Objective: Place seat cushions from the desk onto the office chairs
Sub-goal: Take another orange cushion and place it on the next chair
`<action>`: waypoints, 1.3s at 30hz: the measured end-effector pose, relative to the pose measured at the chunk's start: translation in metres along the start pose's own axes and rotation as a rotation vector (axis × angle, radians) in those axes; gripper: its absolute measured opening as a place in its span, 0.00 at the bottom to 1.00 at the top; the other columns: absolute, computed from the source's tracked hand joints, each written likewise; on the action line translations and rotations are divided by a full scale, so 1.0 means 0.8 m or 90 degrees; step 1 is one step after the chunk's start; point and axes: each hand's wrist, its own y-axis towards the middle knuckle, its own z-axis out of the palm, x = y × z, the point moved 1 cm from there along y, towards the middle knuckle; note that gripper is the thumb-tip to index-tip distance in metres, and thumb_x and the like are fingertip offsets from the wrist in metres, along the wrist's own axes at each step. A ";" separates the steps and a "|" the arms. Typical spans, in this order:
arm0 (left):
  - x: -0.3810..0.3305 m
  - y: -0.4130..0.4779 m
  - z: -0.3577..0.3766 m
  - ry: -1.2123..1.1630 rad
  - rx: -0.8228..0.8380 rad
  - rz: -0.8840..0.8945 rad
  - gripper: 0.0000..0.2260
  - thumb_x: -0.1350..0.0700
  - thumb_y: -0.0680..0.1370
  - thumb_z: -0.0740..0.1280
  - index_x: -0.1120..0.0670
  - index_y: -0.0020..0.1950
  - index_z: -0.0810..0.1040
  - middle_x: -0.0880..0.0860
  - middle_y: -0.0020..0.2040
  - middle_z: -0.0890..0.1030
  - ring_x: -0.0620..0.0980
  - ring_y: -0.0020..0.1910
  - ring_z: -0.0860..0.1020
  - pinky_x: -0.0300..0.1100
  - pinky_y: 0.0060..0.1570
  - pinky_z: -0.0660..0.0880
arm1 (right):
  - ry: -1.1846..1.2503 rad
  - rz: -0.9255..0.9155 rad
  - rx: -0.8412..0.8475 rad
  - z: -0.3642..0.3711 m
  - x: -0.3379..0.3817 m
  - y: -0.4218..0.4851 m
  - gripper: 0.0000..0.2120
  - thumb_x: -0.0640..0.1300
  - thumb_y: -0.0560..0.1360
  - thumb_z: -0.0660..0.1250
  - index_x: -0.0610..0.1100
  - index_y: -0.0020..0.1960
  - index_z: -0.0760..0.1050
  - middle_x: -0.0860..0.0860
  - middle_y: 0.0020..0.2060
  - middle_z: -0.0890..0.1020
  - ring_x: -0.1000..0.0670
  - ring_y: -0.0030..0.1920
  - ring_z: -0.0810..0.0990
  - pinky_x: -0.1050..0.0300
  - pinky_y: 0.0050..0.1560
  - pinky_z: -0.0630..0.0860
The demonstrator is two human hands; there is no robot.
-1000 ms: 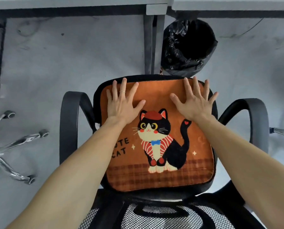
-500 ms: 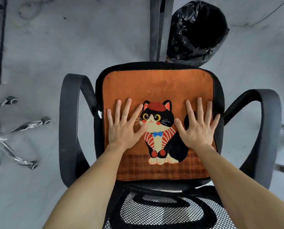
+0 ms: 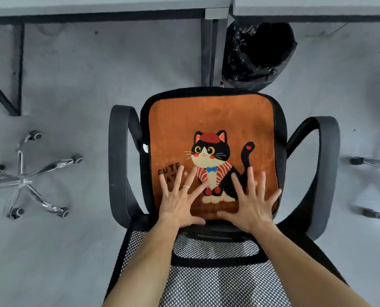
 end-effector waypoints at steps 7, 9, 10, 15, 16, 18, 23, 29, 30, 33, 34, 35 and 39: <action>0.005 0.019 0.016 0.011 0.117 -0.083 0.63 0.27 0.61 0.72 0.35 0.69 0.19 0.53 0.69 0.16 0.68 0.66 0.18 0.85 0.58 0.44 | -0.008 0.034 0.102 0.019 -0.013 0.005 0.68 0.80 0.57 0.68 0.61 0.73 0.20 0.48 0.70 0.17 0.36 0.72 0.20 0.19 0.64 0.60; 0.007 0.025 0.019 0.018 0.134 -0.077 0.63 0.26 0.60 0.71 0.35 0.68 0.19 0.53 0.69 0.15 0.68 0.65 0.17 0.86 0.57 0.43 | -0.031 0.033 0.103 0.024 -0.013 0.010 0.68 0.82 0.56 0.65 0.60 0.72 0.18 0.47 0.70 0.18 0.35 0.71 0.20 0.20 0.64 0.61; 0.008 0.026 0.020 0.020 0.139 -0.079 0.64 0.26 0.60 0.71 0.35 0.68 0.19 0.53 0.69 0.15 0.68 0.65 0.17 0.86 0.57 0.43 | -0.038 0.032 0.105 0.026 -0.014 0.012 0.68 0.82 0.56 0.64 0.60 0.72 0.17 0.46 0.70 0.18 0.34 0.71 0.20 0.20 0.64 0.61; 0.003 0.030 0.021 0.026 0.154 -0.090 0.64 0.26 0.60 0.72 0.36 0.68 0.18 0.54 0.68 0.15 0.68 0.66 0.17 0.86 0.57 0.44 | -0.029 0.036 0.119 0.025 -0.013 0.014 0.68 0.81 0.56 0.66 0.60 0.71 0.17 0.47 0.70 0.17 0.35 0.71 0.19 0.19 0.64 0.60; 0.001 0.027 0.018 0.027 0.154 -0.092 0.64 0.26 0.60 0.72 0.36 0.68 0.18 0.54 0.68 0.15 0.68 0.66 0.17 0.86 0.57 0.44 | -0.017 0.034 0.118 0.021 -0.013 0.011 0.68 0.80 0.57 0.67 0.61 0.71 0.18 0.48 0.70 0.17 0.36 0.71 0.19 0.19 0.64 0.59; 0.002 0.022 0.011 0.013 0.155 -0.075 0.63 0.27 0.61 0.72 0.35 0.68 0.19 0.53 0.69 0.15 0.68 0.66 0.18 0.85 0.58 0.44 | 0.014 0.020 0.142 0.011 -0.012 0.007 0.69 0.78 0.57 0.70 0.63 0.71 0.18 0.50 0.68 0.16 0.37 0.70 0.18 0.18 0.64 0.57; 0.022 -0.003 -0.017 -0.182 -0.013 -0.083 0.42 0.38 0.74 0.70 0.35 0.79 0.45 0.47 0.80 0.35 0.58 0.79 0.36 0.75 0.70 0.49 | 0.123 0.004 0.108 -0.017 -0.028 -0.004 0.57 0.77 0.62 0.67 0.69 0.75 0.32 0.57 0.76 0.27 0.43 0.77 0.29 0.23 0.69 0.54; 0.030 -0.013 -0.021 -0.568 -0.156 -0.592 0.30 0.56 0.80 0.65 0.57 0.78 0.55 0.61 0.76 0.61 0.62 0.73 0.63 0.59 0.64 0.72 | 0.506 0.373 -0.171 -0.025 -0.042 0.005 0.30 0.51 0.80 0.63 0.44 0.78 0.58 0.42 0.74 0.64 0.37 0.71 0.66 0.39 0.66 0.70; 0.030 -0.011 -0.022 -0.577 -0.137 -0.614 0.28 0.58 0.80 0.64 0.59 0.77 0.57 0.62 0.74 0.63 0.62 0.71 0.65 0.58 0.60 0.73 | 0.525 0.400 -0.148 -0.022 -0.047 0.007 0.29 0.48 0.81 0.62 0.43 0.78 0.58 0.42 0.74 0.64 0.36 0.70 0.68 0.40 0.66 0.70; 0.040 -0.002 -0.018 -0.571 -0.149 -0.647 0.21 0.63 0.78 0.64 0.62 0.70 0.65 0.62 0.69 0.66 0.63 0.67 0.68 0.57 0.57 0.75 | 0.558 0.432 -0.142 -0.014 -0.060 0.013 0.21 0.44 0.82 0.59 0.41 0.74 0.64 0.40 0.71 0.67 0.35 0.67 0.70 0.42 0.65 0.70; 0.047 0.000 -0.017 -0.591 -0.165 -0.664 0.18 0.64 0.78 0.64 0.62 0.67 0.67 0.62 0.68 0.66 0.63 0.65 0.69 0.57 0.57 0.75 | 0.565 0.440 -0.151 -0.014 -0.064 0.015 0.19 0.43 0.82 0.58 0.40 0.72 0.65 0.39 0.69 0.69 0.35 0.66 0.70 0.43 0.64 0.70; 0.053 0.001 -0.016 -0.622 -0.186 -0.677 0.14 0.64 0.78 0.63 0.61 0.64 0.69 0.62 0.66 0.67 0.62 0.62 0.71 0.55 0.56 0.75 | 0.571 0.447 -0.160 -0.016 -0.066 0.018 0.17 0.42 0.83 0.57 0.39 0.70 0.67 0.38 0.67 0.70 0.35 0.66 0.71 0.44 0.63 0.70; 0.064 0.005 -0.023 -0.697 -0.279 -0.670 0.05 0.64 0.80 0.59 0.55 0.53 0.69 0.59 0.64 0.68 0.56 0.47 0.73 0.45 0.48 0.71 | 0.593 0.466 -0.194 -0.023 -0.066 0.021 0.13 0.40 0.83 0.57 0.38 0.65 0.71 0.38 0.63 0.73 0.35 0.63 0.73 0.46 0.60 0.71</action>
